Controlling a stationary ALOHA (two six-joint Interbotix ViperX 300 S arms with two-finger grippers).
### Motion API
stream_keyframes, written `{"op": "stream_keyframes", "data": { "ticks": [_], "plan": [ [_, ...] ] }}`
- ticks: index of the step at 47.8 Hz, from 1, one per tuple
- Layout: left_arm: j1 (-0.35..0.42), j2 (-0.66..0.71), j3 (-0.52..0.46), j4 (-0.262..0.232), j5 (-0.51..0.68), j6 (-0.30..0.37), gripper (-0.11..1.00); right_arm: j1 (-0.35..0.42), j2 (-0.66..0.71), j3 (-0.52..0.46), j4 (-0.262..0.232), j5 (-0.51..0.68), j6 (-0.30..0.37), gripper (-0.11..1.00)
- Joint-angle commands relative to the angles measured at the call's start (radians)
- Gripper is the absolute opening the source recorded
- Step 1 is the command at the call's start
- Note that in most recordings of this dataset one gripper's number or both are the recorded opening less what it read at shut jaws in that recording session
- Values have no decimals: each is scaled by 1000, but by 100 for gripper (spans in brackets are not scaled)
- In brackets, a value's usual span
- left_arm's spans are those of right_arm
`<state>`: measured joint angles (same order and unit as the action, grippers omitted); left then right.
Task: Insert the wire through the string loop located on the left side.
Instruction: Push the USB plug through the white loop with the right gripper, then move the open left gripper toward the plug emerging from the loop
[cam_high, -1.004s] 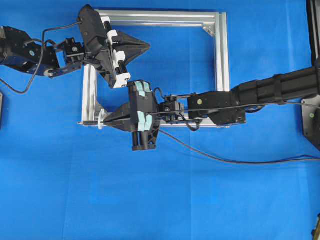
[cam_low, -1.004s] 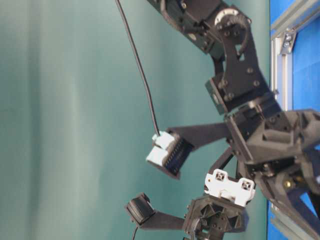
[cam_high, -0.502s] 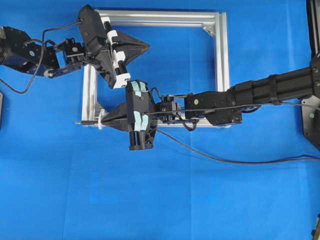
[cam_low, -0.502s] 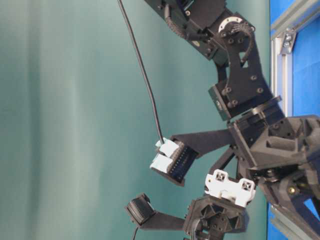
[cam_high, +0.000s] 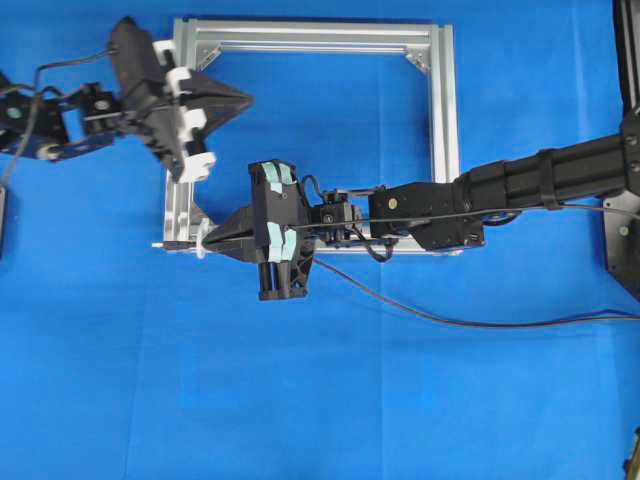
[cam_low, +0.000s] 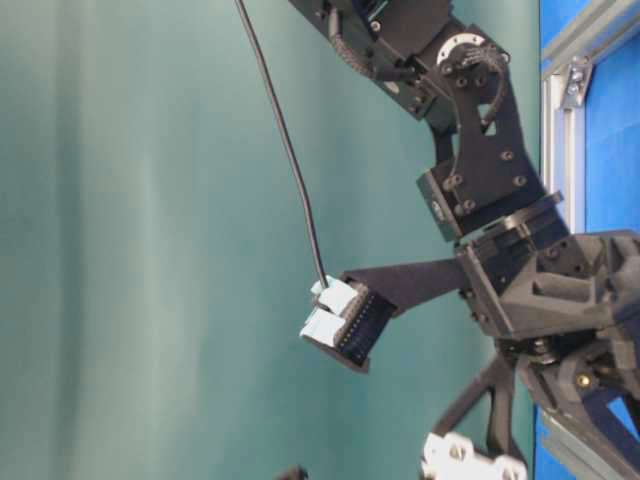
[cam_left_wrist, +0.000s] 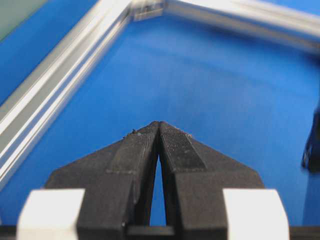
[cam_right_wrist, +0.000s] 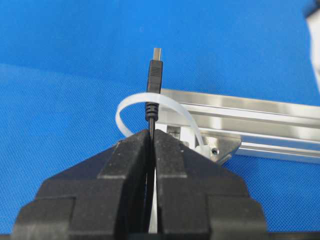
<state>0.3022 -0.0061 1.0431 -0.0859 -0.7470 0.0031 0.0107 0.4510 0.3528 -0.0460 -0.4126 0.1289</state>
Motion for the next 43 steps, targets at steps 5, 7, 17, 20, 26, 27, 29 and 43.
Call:
{"op": "stream_keyframes", "data": {
  "ticks": [5, 7, 17, 20, 26, 27, 29, 43],
  "plan": [
    [23, -97, 94, 2, -6, 0, 0, -2, -21, -23, 0, -3, 2, -10],
    [28, -114, 114, 2, -6, 0, 0, -2, -23, -23, 0, -3, 2, -10],
    [38, -176, 190, 2, -5, 6, 0, -2, -23, -21, 0, -3, 2, -10],
    [41, -183, 202, 2, -5, 8, 0, -2, -23, -21, 0, -3, 2, -10],
    [49, -186, 206, 2, -5, 9, 0, -2, -23, -21, 0, -3, 2, -10],
    [49, -186, 206, 2, -5, 8, 0, -2, -21, -21, 0, -3, 2, -10],
    [49, -186, 202, 2, -5, 9, 0, -2, -23, -21, 0, -3, 2, -10],
    [-3, -187, 213, 8, -5, 3, 0, -2, -23, -21, 0, -3, 2, -10]
  ]
}}
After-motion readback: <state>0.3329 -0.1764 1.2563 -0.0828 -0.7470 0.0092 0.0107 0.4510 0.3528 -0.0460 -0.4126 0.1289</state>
